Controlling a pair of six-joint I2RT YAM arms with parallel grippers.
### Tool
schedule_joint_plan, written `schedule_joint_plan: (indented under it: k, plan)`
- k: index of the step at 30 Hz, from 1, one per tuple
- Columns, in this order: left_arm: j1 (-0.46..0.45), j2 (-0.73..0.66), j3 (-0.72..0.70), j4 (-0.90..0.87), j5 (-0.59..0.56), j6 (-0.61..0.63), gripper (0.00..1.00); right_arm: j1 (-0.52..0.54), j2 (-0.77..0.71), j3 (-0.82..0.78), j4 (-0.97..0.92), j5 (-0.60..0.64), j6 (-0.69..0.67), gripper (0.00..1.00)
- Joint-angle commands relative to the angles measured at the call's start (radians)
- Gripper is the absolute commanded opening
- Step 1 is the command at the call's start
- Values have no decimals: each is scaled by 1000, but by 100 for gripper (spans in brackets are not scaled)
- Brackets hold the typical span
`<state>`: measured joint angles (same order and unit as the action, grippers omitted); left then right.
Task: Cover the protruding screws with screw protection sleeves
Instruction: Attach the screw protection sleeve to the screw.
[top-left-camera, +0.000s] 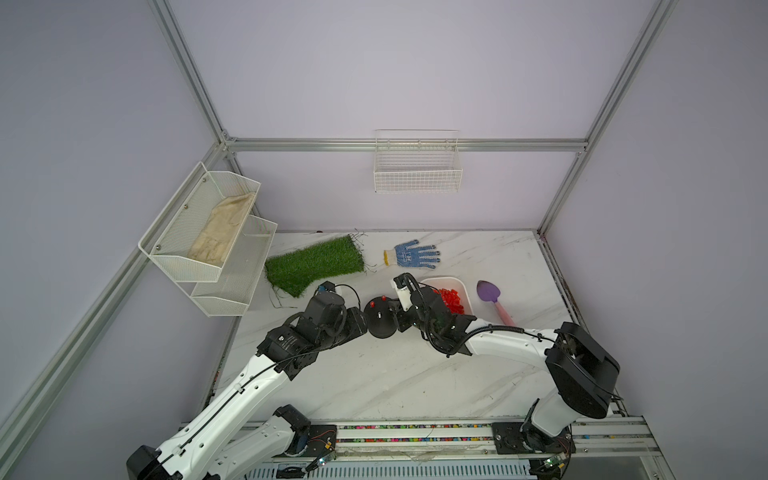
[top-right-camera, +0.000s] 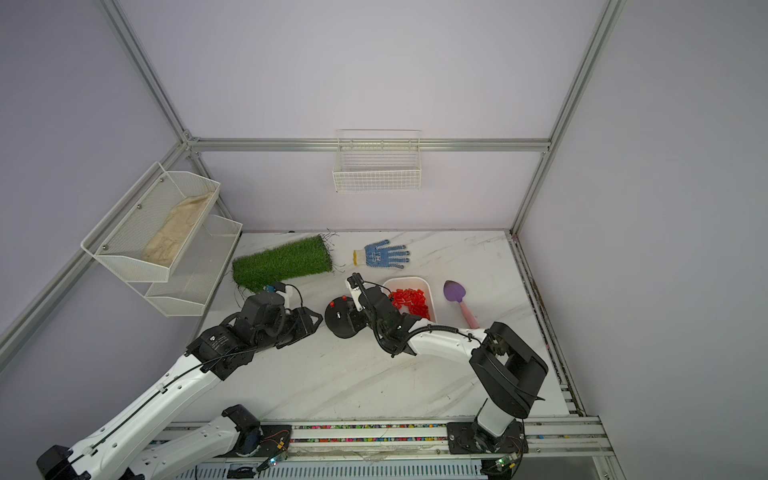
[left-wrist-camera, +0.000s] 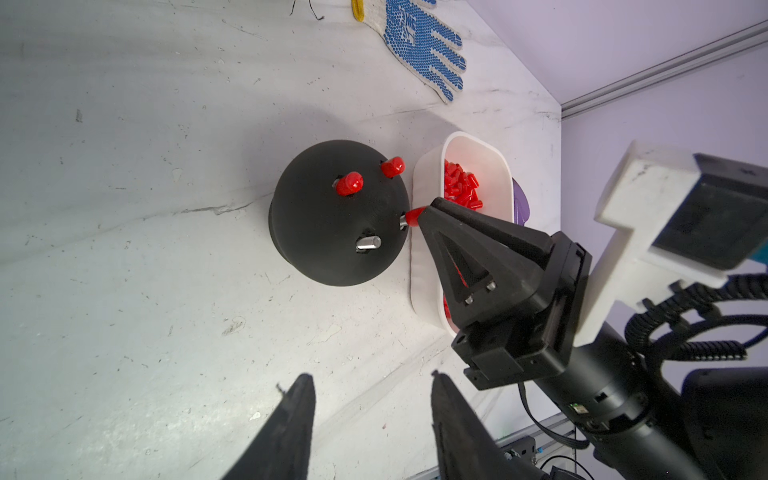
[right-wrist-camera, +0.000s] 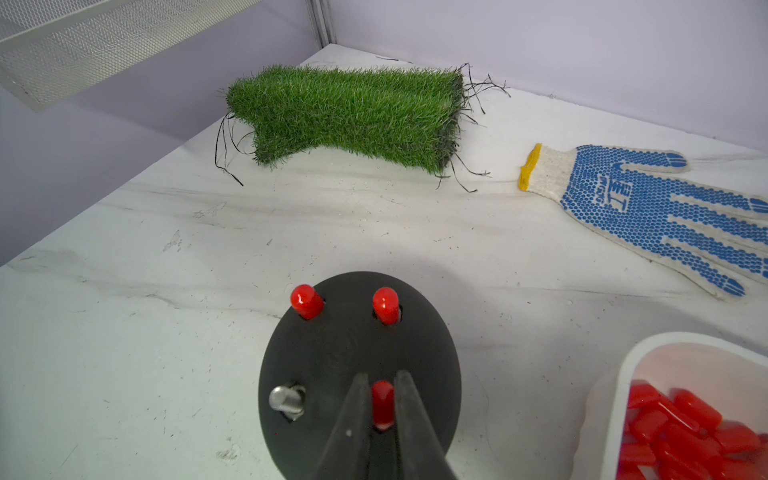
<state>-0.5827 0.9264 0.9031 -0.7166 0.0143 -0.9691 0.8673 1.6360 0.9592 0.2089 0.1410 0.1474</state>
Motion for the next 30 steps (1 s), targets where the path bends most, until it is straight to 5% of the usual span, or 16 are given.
schedule_joint_plan:
  k: [1, 30]
  plan:
    - [7, -14, -28, 37, -4, -8, 47, 6, -8, 12, -16, 5, -24, 15]
    - [7, -24, -36, 42, -4, -11, 47, 6, 9, 44, -45, -20, -57, 16]
